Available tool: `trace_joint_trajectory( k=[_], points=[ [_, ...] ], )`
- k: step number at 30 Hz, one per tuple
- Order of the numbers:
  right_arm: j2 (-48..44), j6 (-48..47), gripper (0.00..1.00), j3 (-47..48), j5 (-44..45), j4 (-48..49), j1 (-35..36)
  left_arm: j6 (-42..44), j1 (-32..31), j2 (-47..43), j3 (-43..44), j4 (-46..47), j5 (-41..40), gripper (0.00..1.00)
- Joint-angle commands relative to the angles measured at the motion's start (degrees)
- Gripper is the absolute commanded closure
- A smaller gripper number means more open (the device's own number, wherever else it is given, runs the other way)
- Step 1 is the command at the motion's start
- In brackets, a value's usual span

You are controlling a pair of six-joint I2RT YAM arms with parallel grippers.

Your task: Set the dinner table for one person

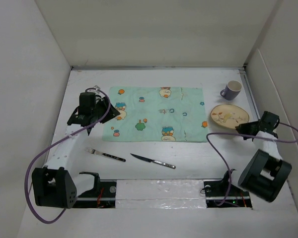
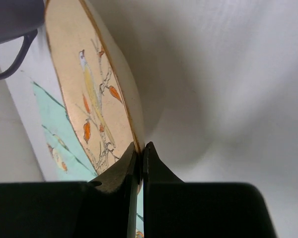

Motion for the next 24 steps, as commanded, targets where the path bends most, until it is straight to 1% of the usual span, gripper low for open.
trace_joint_trajectory(
  k=[1, 2, 3, 4, 5, 6, 9, 10, 12, 13, 14, 15, 16, 17, 18, 19, 21, 22, 24],
  points=[
    [-11.80, -3.20, 1.00, 6.13, 9.01, -14.75, 1.66, -1.85, 0.11, 0.03, 2.51, 0.80, 0.67, 0.66],
    [-12.08, -3.29, 1.00, 8.85, 10.33, -16.61, 3.94, -3.95, 0.11, 0.03, 2.08, 2.81, 2.33, 0.66],
    [-13.65, -3.12, 1.00, 11.84, 8.60, -16.37, 7.62, -4.67, 0.11, 0.12, 1.46, 4.04, 5.30, 0.66],
    [-15.05, -1.46, 1.00, 15.09, 5.11, -15.32, 10.36, -3.89, 0.11, 1.51, 2.24, 2.93, 4.64, 0.67],
    [-15.07, -1.44, 1.00, 15.12, 5.07, -15.31, 10.38, -3.88, 0.11, 1.52, 2.25, 2.91, 4.63, 0.67],
    [-15.16, -1.44, 1.00, 20.17, 5.33, -15.75, 14.47, -3.19, 0.11, 1.79, 2.94, 2.04, 2.37, 0.66],
    [-15.07, -3.11, 1.00, 28.97, 6.31, -14.09, 21.96, -0.37, 0.11, 2.14, 6.20, 0.02, -0.28, 0.66],
    [-13.33, -4.07, 1.00, 30.40, 5.43, -13.99, 26.60, -0.11, 0.11, 2.49, 7.77, -0.25, -0.46, 0.66],
    [-9.81, -5.57, 1.00, 32.25, -2.72, -11.37, 31.10, 0.33, 0.11, 2.93, 8.92, -0.34, -0.21, 0.66],
    [-6.05, -6.44, 1.00, 32.78, -5.19, -10.22, 36.17, 0.34, 0.11, 3.28, 9.71, 0.10, -0.20, 0.66],
    [-4.36, -6.63, 1.00, 32.44, -8.43, -4.82, 38.92, 0.34, 0.11, 3.37, 10.07, 0.45, -0.12, 0.66],
    [-2.43, -6.54, 1.00, 31.83, -10.20, -1.54, 41.21, 0.51, 0.11, 3.63, 10.33, 0.63, -0.11, 0.66],
    [4.03, -5.15, 1.00, 31.56, -16.49, 6.75, 45.41, 1.03, 0.11, 4.07, 11.55, 0.28, -0.90, 0.66],
    [4.09, -5.14, 1.00, 31.56, -16.55, 6.84, 45.45, 1.04, 0.11, 4.07, 11.57, 0.28, -0.91, 0.66],
    [6.44, -4.44, 1.00, 31.73, -18.90, 9.36, 46.32, 1.21, 0.11, 4.25, 12.52, -0.33, -0.91, 0.66],
    [10.47, -3.74, 1.00, 32.60, -19.36, 12.61, 48.07, 1.56, 0.11, 4.34, 13.05, -0.77, -0.99, 0.66],
    [14.44, -3.90, 1.00, 34.09, -21.28, 15.17, 48.70, 2.44, 0.11, 3.99, 13.85, -1.48, -1.87, 0.66],
    [17.77, -3.90, 1.00, 35.85, -22.17, 15.19, 49.57, 2.71, 0.11, 3.72, 13.85, -1.92, -2.13, 0.66],
    [20.16, -4.43, 1.00, 36.56, -22.00, 15.80, 50.98, 3.23, 0.11, 3.11, 13.41, -2.36, -3.45, 0.66]
  ],
)
